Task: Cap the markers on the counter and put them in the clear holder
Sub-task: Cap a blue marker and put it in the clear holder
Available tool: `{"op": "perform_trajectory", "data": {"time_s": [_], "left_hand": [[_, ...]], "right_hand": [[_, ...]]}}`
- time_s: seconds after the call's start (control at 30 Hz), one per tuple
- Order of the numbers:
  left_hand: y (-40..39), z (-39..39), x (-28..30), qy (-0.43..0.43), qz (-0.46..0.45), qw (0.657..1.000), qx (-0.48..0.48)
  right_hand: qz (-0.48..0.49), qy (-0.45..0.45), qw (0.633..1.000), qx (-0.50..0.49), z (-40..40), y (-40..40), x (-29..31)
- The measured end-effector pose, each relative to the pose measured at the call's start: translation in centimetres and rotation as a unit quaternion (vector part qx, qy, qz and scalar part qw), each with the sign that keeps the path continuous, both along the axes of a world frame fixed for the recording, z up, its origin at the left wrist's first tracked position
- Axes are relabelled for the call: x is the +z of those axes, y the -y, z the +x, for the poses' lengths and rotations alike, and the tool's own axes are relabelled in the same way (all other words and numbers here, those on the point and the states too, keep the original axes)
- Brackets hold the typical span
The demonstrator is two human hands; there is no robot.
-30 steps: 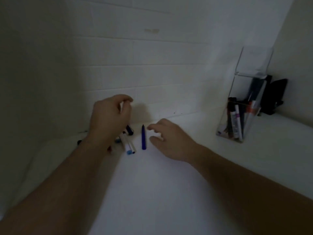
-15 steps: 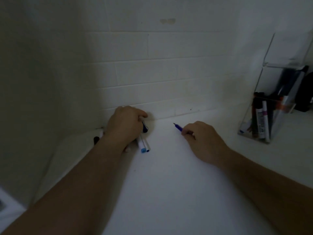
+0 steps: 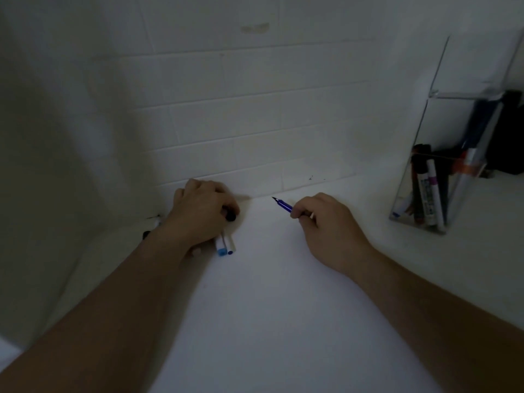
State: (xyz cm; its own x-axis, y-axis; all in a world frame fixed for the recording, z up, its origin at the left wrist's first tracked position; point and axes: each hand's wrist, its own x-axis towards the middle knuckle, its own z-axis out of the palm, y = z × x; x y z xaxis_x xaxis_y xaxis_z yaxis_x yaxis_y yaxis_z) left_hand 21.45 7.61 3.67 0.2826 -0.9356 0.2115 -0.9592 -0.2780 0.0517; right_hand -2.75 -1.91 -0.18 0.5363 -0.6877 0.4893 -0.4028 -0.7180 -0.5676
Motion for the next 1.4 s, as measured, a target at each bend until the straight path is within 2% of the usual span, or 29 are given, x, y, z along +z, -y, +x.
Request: {"op": "perform_trajectory", "data": {"time_s": [0.23, 0.33, 0.73, 0.87, 1.03, 1.4], "left_hand": [[0.3, 0.7, -0.3, 0.003, -0.037, 0.999, -0.016], [0.1, 0.4, -0.2, -0.024, -0.040, 0.998, -0.029], [0.3, -2.0, -0.1, 0.015, 0.011, 0.999, -0.040], [0.4, -2.6, 0.1, 0.014, -0.033, 0.997, -0.061], [0.2, -2.1, -0.2, -0.063, -0.105, 0.991, -0.062], [0.3, -3.8, 0.3, -0.067, -0.132, 0.982, -0.121]], "right_hand": [[0.006, 0.020, 1.000, 0.007, -0.1, 0.2, 0.0], [0.008, 0.025, 1.000, 0.011, -0.1, 0.1, -0.1], [0.008, 0.025, 1.000, 0.013, 0.0, -0.1, -0.1], [0.002, 0.026, 1.000, 0.014, 0.0, -0.1, -0.1], [0.002, 0.009, 1.000, 0.003, -0.1, -0.2, 0.2], [-0.032, -0.025, 0.999, 0.031, -0.3, -0.6, 0.3]]}}
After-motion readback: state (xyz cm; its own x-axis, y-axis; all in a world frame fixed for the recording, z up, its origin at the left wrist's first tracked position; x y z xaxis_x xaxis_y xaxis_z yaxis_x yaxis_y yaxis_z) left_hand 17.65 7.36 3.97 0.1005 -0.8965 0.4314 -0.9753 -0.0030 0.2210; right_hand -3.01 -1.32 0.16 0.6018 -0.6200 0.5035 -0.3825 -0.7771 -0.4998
